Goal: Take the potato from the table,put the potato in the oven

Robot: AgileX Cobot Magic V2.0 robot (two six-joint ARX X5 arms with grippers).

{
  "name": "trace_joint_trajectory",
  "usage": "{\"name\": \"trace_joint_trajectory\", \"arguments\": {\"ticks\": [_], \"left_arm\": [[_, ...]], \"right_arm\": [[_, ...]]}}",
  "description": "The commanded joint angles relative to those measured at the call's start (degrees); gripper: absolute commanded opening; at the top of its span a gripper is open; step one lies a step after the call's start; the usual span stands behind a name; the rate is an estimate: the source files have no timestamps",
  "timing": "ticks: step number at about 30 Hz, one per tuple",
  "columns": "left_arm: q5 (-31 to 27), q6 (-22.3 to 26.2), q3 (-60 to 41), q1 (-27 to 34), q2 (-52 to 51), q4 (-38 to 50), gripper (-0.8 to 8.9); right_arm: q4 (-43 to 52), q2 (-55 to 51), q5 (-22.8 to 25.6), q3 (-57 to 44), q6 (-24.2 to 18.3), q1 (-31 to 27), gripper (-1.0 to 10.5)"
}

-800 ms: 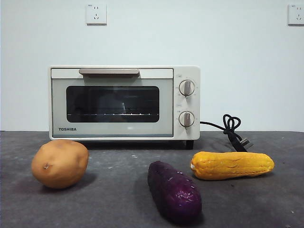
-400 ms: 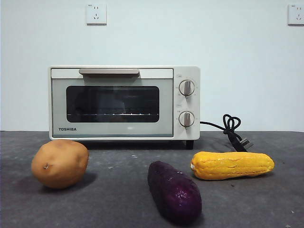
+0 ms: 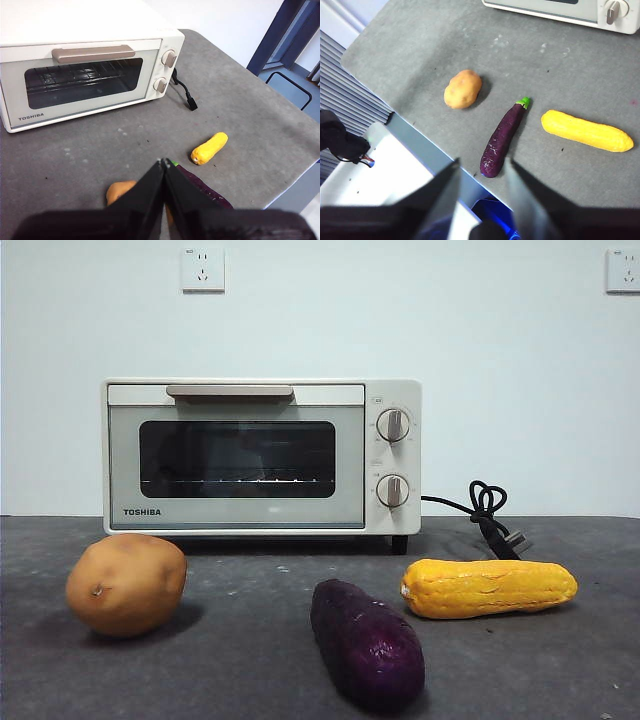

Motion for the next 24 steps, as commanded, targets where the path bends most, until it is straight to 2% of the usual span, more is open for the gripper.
{"name": "trace_joint_trajectory", "arguments": {"ticks": [1,9,15,24], "left_arm": [[0.04,0.92,-0.09,-0.2,-0.13,0.2,-0.08],[0.02,0.9,-0.09,-0.22,-0.09,1.53,-0.08],[0.04,-1.07,-0.09,-0.22,6.03,13.57,-0.08],[0.02,-3.32,0.07,-2.62,25.99,34.23,-0.08]], "right_arm": [[0.13,-0.07,-0.11,0.02,1.95,0.09,6.7],[0.11,-0.07,-0.11,0.02,2.71,0.09,6.6],[0.09,0.31,-0.13,0.02,2.75,0.09,6.6],[0.31,0.92,-0.09,0.02,2.73,0.09,6.6]]}}
